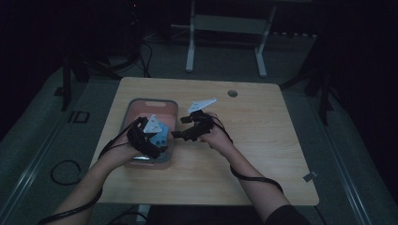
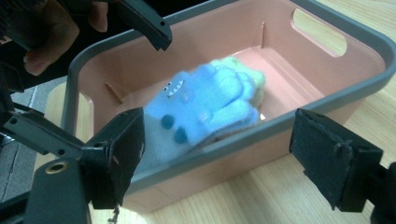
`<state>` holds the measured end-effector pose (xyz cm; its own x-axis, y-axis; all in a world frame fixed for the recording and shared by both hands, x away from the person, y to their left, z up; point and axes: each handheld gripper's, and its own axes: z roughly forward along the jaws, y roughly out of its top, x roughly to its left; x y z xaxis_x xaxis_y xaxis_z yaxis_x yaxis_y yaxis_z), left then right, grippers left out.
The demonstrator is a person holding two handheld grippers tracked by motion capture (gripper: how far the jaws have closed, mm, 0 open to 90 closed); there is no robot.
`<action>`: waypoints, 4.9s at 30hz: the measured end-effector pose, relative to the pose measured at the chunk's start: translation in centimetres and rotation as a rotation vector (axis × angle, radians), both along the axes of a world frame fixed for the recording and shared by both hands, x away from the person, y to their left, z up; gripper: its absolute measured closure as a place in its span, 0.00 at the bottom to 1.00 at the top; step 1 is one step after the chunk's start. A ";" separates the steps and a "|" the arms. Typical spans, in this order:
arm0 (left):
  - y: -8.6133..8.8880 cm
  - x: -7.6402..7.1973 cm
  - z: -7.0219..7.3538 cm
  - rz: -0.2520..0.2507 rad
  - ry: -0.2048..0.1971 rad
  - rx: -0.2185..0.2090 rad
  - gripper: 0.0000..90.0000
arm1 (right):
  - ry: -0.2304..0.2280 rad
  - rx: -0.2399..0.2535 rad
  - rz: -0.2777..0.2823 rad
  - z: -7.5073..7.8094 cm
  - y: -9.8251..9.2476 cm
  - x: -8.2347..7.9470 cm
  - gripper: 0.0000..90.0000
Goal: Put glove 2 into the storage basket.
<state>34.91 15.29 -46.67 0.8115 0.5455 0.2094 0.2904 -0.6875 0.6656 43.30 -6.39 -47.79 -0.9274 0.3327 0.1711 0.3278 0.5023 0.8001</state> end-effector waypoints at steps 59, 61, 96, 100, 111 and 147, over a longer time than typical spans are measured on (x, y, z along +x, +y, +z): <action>-13.7 -2.5 -2.7 -0.205 0.057 -0.128 0.01 | 0.034 0.006 -0.158 -4.0 -14.7 -2.1 0.20; -14.0 -2.6 -3.1 -0.214 0.063 -0.128 0.01 | 0.034 0.004 -0.163 -4.2 -15.1 -2.3 0.20; -17.1 -3.8 -8.0 -0.327 0.118 -0.146 0.01 | 0.041 -0.051 -0.234 -7.4 -20.3 -5.5 0.21; -17.2 -3.8 -8.4 -0.325 0.126 -0.144 0.01 | 0.044 -0.059 -0.239 -7.6 -20.9 -5.8 0.21; -17.2 -4.0 -9.2 -0.328 0.124 -0.124 0.01 | 0.039 -0.070 -0.249 -7.9 -22.1 -6.7 0.21; -15.8 -5.0 -9.7 -0.277 0.068 -0.176 0.01 | -0.015 -0.106 -0.278 -8.3 -22.7 -7.3 0.20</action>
